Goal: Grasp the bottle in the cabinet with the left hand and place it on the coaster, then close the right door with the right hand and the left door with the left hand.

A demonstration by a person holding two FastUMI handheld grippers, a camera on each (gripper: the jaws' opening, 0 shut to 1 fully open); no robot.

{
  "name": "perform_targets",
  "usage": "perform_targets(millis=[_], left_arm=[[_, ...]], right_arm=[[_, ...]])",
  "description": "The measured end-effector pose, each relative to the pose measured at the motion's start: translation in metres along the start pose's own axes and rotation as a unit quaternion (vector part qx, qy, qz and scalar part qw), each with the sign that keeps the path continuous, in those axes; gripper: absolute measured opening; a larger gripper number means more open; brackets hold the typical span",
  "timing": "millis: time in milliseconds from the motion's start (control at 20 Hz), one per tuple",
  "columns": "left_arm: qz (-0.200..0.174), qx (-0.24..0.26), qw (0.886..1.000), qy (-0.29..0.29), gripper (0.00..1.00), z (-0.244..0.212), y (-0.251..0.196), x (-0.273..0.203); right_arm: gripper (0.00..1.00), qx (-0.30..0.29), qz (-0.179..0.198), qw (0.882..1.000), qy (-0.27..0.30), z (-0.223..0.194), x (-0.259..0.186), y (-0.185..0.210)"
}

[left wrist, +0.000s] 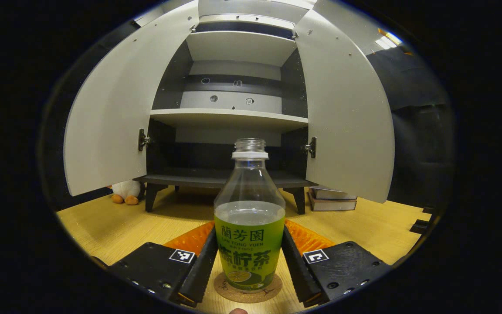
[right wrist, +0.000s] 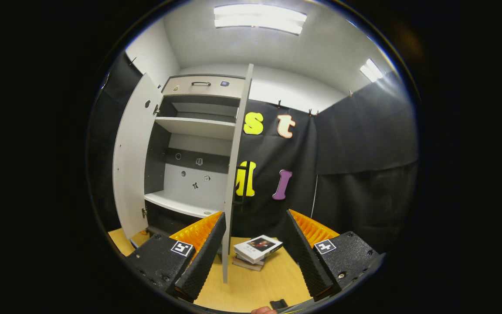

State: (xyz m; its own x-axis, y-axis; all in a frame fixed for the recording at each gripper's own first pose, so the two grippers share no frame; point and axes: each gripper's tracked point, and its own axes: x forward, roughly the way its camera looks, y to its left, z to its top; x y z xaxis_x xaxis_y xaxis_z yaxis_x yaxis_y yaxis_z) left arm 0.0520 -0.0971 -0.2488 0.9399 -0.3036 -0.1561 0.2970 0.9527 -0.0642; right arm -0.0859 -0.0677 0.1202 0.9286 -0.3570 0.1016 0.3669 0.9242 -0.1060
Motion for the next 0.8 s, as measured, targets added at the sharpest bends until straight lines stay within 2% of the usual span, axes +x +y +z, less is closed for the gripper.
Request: perform_targets(millis=[250,400,550,600,650,800], left_arm=[[-0.009,-0.013,1.0,0.013,0.83,-0.001,-0.004,0.001],[-0.008,-0.016,1.0,0.005,0.95,0.012,-0.003,-0.002],[-0.009,-0.019,1.0,-0.013,0.95,0.034,0.001,-0.007],[-0.012,-0.018,1.0,-0.022,0.91,0.043,0.001,-0.01],[-0.013,-0.015,0.999,-0.032,0.95,0.053,0.002,-0.012],[-0.018,-0.015,0.999,-0.049,0.95,0.08,0.002,-0.019]], right_arm=[[0.83,0.004,-0.007,1.0,0.001,-0.002,0.002,-0.006],[0.83,0.001,-0.009,1.0,-0.001,-0.004,0.002,-0.009],[0.83,0.021,-0.005,1.0,0.004,-0.01,0.005,-0.009],[0.83,0.023,-0.008,1.0,0.009,-0.017,0.008,-0.013],[0.83,0.021,-0.011,1.0,0.014,-0.023,0.008,-0.016],[0.83,0.026,-0.007,0.999,0.019,-0.034,0.012,-0.015]])
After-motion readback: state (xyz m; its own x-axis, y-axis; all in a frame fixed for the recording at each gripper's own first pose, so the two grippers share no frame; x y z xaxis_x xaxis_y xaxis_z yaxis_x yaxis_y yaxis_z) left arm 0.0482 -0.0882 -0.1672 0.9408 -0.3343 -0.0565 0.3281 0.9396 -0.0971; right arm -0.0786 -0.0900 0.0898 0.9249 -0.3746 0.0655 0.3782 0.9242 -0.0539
